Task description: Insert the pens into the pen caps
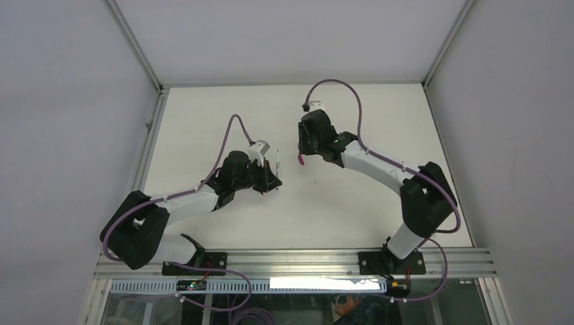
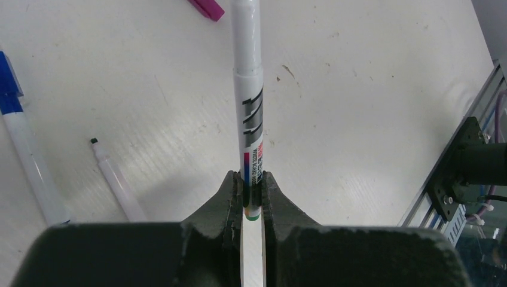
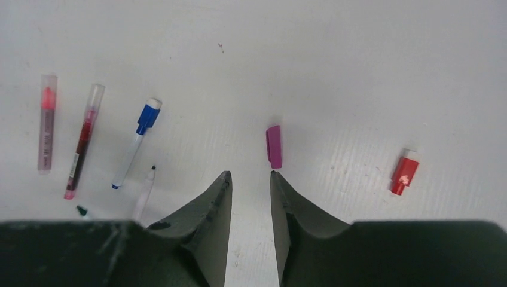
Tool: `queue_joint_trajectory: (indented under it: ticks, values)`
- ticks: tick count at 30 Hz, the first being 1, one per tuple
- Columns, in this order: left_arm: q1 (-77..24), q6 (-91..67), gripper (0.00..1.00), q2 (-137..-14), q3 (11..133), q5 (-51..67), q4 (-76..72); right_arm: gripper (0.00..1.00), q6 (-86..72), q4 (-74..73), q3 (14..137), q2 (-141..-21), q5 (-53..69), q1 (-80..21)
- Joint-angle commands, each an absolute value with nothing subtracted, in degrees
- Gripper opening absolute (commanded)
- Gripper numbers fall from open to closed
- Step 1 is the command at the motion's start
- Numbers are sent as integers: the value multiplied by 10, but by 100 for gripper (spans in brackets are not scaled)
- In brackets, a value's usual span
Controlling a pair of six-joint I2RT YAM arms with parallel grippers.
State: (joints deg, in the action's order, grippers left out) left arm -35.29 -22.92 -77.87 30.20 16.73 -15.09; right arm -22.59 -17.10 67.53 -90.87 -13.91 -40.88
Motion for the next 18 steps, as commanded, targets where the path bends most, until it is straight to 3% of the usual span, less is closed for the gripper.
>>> queue_joint_trajectory:
  ticks: [1, 8, 18]
  values:
    - [-357, -208, 0, -746, 290, 163, -145, 30, -176, -195, 735, -991, -86, -408]
    - [-357, -187, 0, -692, 283, 151, -96, 25, -158, -216, 792, -1085, -93, -400]
    - [-357, -174, 0, -663, 278, 156, -74, 24, -155, -219, 816, -1128, -106, -393]
